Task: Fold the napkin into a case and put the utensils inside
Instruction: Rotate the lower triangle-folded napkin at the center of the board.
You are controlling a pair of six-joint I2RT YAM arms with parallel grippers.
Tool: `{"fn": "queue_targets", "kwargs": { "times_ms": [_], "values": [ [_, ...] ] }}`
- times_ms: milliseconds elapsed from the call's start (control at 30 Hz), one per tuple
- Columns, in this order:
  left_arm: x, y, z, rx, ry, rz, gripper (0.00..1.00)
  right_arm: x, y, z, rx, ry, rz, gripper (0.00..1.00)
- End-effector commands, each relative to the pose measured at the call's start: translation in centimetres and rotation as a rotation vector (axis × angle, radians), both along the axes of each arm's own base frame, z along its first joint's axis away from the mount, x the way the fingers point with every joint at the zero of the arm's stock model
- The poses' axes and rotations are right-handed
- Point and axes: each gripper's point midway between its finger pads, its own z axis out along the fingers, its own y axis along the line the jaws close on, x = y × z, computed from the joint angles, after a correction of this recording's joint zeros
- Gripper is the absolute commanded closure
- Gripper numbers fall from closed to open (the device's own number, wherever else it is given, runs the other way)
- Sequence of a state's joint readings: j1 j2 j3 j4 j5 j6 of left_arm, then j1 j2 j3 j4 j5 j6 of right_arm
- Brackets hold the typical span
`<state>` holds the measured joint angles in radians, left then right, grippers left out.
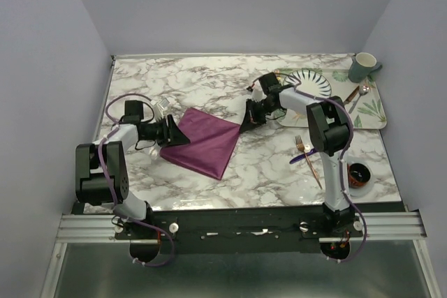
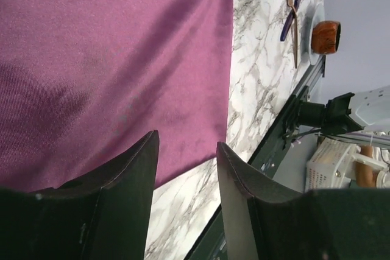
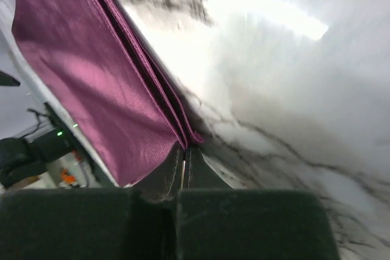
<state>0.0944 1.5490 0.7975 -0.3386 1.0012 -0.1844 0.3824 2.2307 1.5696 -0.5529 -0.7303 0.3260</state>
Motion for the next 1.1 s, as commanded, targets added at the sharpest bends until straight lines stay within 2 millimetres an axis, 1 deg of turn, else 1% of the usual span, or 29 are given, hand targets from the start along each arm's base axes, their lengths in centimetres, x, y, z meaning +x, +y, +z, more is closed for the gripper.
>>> {"fn": "queue_targets", "kwargs": {
  "times_ms": [0,33,100,133,167,200,233,333,367,433,467,500,567,600,633,700,733,767,800,833,867,900,933,967,1000,1033,1067],
  "values": [
    [-0.1,-0.5,0.1,-0.082,0.027,0.012,0.48,4.1,-0.8,-1.0,-0.097,-0.180,0.037,0.99],
    [-0.2,-0.5,0.0,-0.090,0.042,0.021,0.49,4.7,-0.6,-0.5,-0.097,-0.200,0.045,0.99],
    [-0.2,-0.6,-0.2,-0.097,0.044,0.026,0.49,5.5,-0.7,-0.5,-0.115,-0.229,0.055,0.99],
    [-0.3,-0.7,-0.1,-0.103,0.045,0.026,0.50,5.9,-0.7,-0.4,-0.121,-0.227,0.063,0.95],
    [-0.4,-0.7,-0.2,-0.106,0.056,0.034,0.50,6.0,-0.7,-0.2,-0.123,-0.238,0.084,0.84],
    [-0.4,-0.7,-0.1,-0.108,0.049,0.032,0.50,6.0,-0.7,0.0,-0.122,-0.235,0.094,0.77],
    [-0.4,-0.7,0.0,-0.112,0.049,0.030,0.51,5.7,-0.7,0.8,-0.121,-0.231,0.102,0.61],
    [-0.8,-0.8,-0.1,-0.117,0.061,0.029,0.54,4.8,-0.6,2.7,-0.086,-0.246,0.114,0.45],
    [-0.9,-0.8,-0.2,-0.123,0.070,0.028,0.54,4.3,-0.7,4.1,-0.070,-0.260,0.111,0.40],
    [-0.9,-0.8,-0.4,-0.130,0.080,0.031,0.56,3.6,-0.5,5.6,-0.042,-0.277,0.112,0.37],
    [-1.1,-0.8,-0.5,-0.131,0.086,0.031,0.56,3.3,-0.5,7.1,-0.020,-0.300,0.111,0.34],
    [-0.9,-0.8,-0.6,-0.133,0.088,0.036,0.57,2.4,-0.5,7.1,-0.007,-0.277,0.104,0.34],
    [-0.7,-0.7,-0.7,-0.136,0.087,0.040,0.58,1.1,0.7,8.3,0.066,-0.264,0.121,0.34],
    [-0.5,-0.6,-0.8,-0.134,0.083,0.044,0.59,0.0,1.4,9.3,0.114,-0.233,0.126,0.34],
    [-0.4,-0.7,-0.7,-0.134,0.081,0.043,0.60,-0.9,2.4,9.8,0.140,-0.225,0.144,0.34],
    [0.0,-0.5,-0.8,-0.128,0.082,0.047,0.61,-2.4,3.8,10.5,0.185,-0.180,0.155,0.34],
    [0.0,-0.5,-0.8,-0.127,0.080,0.043,0.63,-3.9,4.8,10.5,0.217,-0.139,0.186,0.35],
    [0.1,-0.5,-0.8,-0.123,0.074,0.036,0.63,-4.5,5.4,10.6,0.235,-0.125,0.194,0.36],
    [-0.2,-0.5,-1.2,-0.120,0.099,0.031,0.64,-5.2,5.9,10.5,0.247,-0.086,0.191,0.36],
    [-0.3,-0.4,-1.4,-0.113,0.107,0.026,0.65,-6.5,6.7,9.9,0.262,-0.050,0.214,0.36],
    [-0.2,-0.3,-1.6,-0.096,0.081,0.005,0.66,-7.1,7.1,9.7,0.271,-0.031,0.222,0.36],
    [-0.8,-0.3,-2.2,-0.094,0.123,-0.001,0.66,-7.7,7.5,9.5,0.276,0.003,0.220,0.36],
    [-1.0,-0.2,-2.5,-0.087,0.131,-0.009,0.67,-8.6,8.4,9.3,0.293,0.022,0.243,0.36],
    [-1.0,-0.2,-2.8,-0.082,0.129,-0.020,0.67,-9.4,8.7,8.8,0.293,0.049,0.252,0.36],
    [-1.4,-0.2,-3.5,-0.081,0.165,-0.026,0.68,-10.0,9.0,8.5,0.294,0.075,0.254,0.36],
    [-1.6,-0.1,-3.9,-0.076,0.177,-0.031,0.68,-11.0,9.6,8.2,0.295,0.092,0.275,0.36],
    [-1.7,0.0,-4.3,-0.064,0.188,-0.034,0.68,-11.6,9.7,7.0,0.281,0.121,0.277,0.36]
  ]
}}
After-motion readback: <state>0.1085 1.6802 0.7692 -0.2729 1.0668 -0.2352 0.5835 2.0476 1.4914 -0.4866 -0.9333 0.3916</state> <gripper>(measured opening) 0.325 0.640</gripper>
